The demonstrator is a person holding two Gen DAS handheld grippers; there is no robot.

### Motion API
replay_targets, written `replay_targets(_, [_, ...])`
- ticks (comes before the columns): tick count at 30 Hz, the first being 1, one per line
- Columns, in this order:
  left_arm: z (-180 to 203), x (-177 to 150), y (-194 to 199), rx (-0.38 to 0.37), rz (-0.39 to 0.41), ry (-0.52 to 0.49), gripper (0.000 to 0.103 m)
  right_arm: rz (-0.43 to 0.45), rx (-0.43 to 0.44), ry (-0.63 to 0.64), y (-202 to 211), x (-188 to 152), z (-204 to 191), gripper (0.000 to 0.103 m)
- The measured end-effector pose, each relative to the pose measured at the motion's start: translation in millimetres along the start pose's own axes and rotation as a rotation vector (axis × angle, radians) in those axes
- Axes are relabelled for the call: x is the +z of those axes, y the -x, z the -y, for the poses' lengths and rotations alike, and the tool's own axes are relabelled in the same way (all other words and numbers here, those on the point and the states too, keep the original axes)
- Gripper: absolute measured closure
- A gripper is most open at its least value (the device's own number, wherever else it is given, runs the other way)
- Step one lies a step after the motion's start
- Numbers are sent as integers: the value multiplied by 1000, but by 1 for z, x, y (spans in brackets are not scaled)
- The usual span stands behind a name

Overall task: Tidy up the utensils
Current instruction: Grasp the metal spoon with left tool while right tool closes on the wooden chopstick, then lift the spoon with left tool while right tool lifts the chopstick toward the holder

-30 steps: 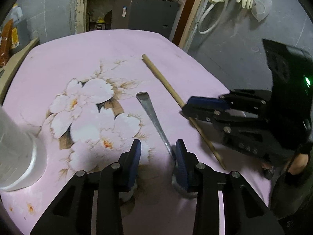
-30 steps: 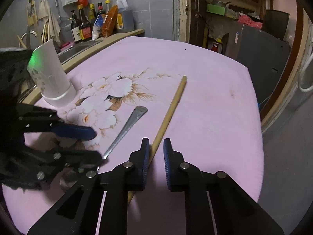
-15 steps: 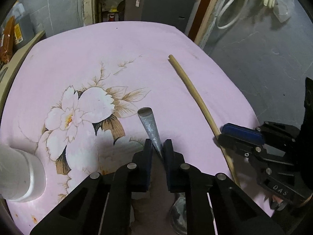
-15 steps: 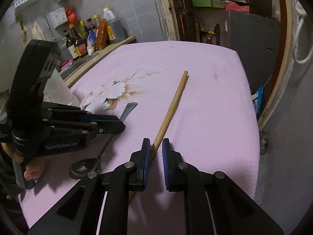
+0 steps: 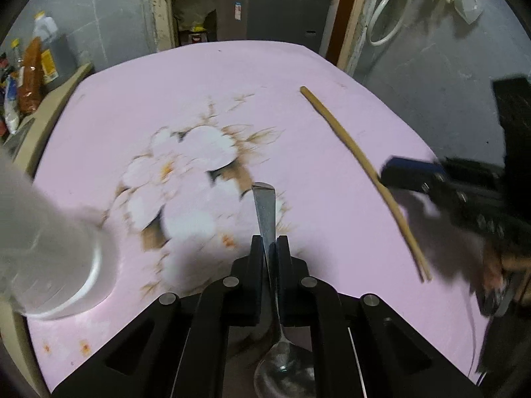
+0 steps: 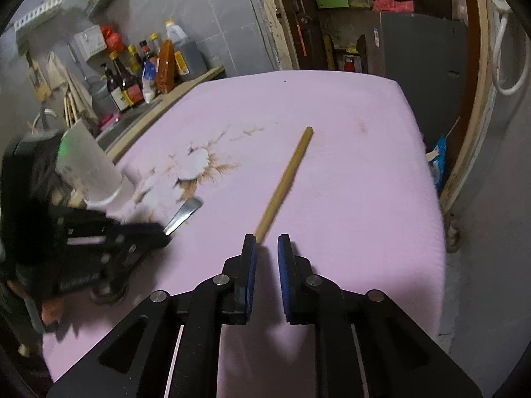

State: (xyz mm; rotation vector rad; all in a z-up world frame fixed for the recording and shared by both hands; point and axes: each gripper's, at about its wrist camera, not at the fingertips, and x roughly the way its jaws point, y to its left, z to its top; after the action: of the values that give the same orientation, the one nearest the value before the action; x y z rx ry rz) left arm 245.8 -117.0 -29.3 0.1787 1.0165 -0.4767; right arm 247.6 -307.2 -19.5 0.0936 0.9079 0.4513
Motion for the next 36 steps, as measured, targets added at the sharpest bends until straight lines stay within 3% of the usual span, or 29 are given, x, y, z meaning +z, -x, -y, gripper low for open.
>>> replay_targets(3, [-3, -8, 7, 19, 17, 11, 97, -18, -17, 16, -12, 8, -7, 82])
replay_targets(6, [-5, -9, 8, 13, 19, 15, 95, -51, -88, 49, -26, 18, -15, 81])
replay_targets(12, [-7, 1, 3, -5, -54, 7, 94, -99, -125, 22, -46, 37, -11, 78])
replay_targets(16, [-17, 9, 0, -51, -98, 75, 97, -102, -141, 12, -48, 38, -13, 94])
replay_targets(21, [-20, 5, 6, -85, -61, 104, 102, -86, -74, -69, -39, 33, -9, 98])
replay_targets(25, [-19, -6, 17, -131, -3, 112, 103, -20, 10, -125, -18, 21, -12, 98])
replay_targets(30, [-16, -20, 35, -113, 75, 129, 103, 114, 38, -95, 13, 2, -31, 98])
replay_targets(36, [-5, -50, 79, -10, 344, 99, 103, 394, 62, -42, 57, -22, -62, 98])
